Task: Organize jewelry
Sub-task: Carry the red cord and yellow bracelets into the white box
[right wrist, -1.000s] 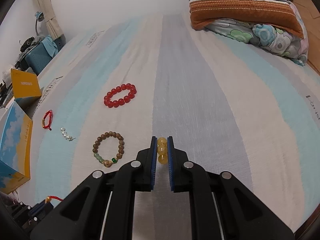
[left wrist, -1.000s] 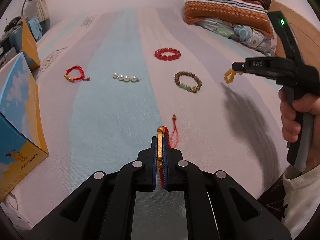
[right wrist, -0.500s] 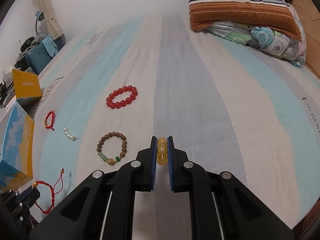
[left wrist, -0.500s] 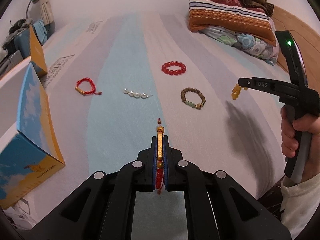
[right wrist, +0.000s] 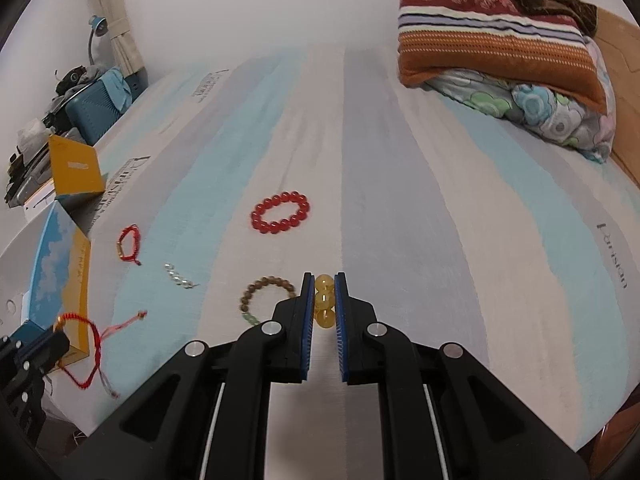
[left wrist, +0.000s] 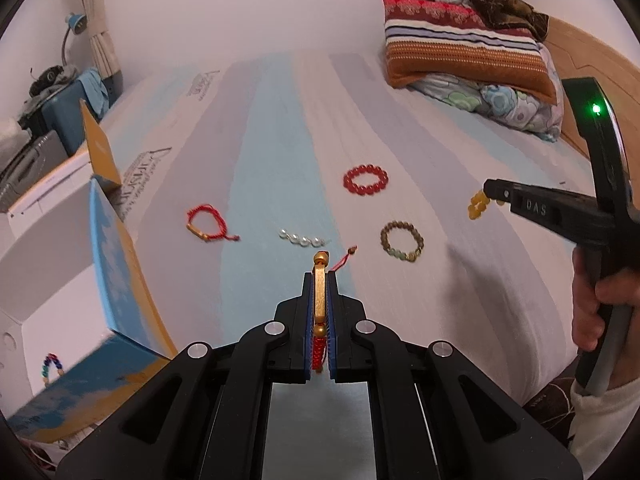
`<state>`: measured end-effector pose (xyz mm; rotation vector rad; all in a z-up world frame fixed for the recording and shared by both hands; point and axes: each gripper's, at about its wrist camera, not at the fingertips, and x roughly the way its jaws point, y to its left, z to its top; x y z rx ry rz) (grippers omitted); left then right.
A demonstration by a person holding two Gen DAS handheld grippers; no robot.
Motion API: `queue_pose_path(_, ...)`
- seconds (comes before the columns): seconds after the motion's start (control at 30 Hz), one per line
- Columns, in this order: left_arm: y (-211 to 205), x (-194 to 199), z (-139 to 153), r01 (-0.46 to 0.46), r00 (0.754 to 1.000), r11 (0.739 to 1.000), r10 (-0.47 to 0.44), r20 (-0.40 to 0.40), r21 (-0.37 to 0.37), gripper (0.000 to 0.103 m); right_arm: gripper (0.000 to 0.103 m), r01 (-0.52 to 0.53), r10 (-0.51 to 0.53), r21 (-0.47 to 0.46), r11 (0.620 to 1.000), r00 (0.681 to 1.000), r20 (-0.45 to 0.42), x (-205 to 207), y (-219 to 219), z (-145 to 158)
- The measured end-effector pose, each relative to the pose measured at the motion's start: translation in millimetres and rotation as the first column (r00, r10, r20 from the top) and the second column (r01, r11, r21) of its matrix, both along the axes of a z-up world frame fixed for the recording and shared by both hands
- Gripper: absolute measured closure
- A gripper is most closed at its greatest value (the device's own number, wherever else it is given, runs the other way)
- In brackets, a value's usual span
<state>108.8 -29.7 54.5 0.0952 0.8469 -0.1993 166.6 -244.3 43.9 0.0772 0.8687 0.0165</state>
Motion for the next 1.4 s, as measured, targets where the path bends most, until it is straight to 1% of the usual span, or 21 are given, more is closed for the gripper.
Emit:
queue_pose_path(0.17,14.7,4.4,13.3,-0.016,1.0,1.0,0.016,0.008,-0.01,0.098,0.094,-0.025,0.025,-0.004,1.0,1.0,0.017,-2.6,25.1,14.7)
queue_pose_path(0.33,39.7,6.6,30.0,-0.042,0.999,0.999,0.042,0.024,-0.02,0.098,0.094,-0.061,0.062,-0.021,0.998,0.998,0.03,-2.8,57.8,24.6)
queue_pose_path(0.53,89.2,-1.6,61.5,-0.112,0.991,0.993,0.114,0.075,-0.028,0.098,0.094,-0.118,0.119,-0.013,0.993,0.992,0.048,-0.7,108.1,37.0)
queue_pose_path(0.8,152.5,-16.6,86.1,-0.206,0.972,0.978,0.207,0.107,-0.024,0.098,0.094,-0.204,0.204,-0.014,0.979,0.977,0.062,-0.8,176.4,52.5)
queue_pose_path(1.0,202.8,-30.0,92.1,-0.284,0.953,0.959,0.284,0.107,-0.023,0.098,0.094,-0.275,0.275,-0.017,0.961,0.957,0.088,-7.5,229.5,71.0)
queue_pose_path(1.13,235.2,-33.5,87.9,-0.319,0.945,0.947,0.32,0.063,-0.026,0.098,0.094,-0.326,0.326,-0.017,0.945,0.94,0.1,-12.6,265.8,81.8)
queue_pose_path(1.23,262.9,-37.8,86.1,-0.37,0.928,0.929,0.37,0.051,-0.013,0.098,0.094,-0.355,0.354,-0.015,0.935,0.929,0.105,-15.1,286.5,86.7)
queue_pose_path(1.4,293.1,-45.9,79.8,-0.416,0.909,0.909,0.417,0.03,-0.011,0.098,0.094,-0.408,0.408,-0.024,0.913,0.907,0.102,-19.8,326.8,89.0)
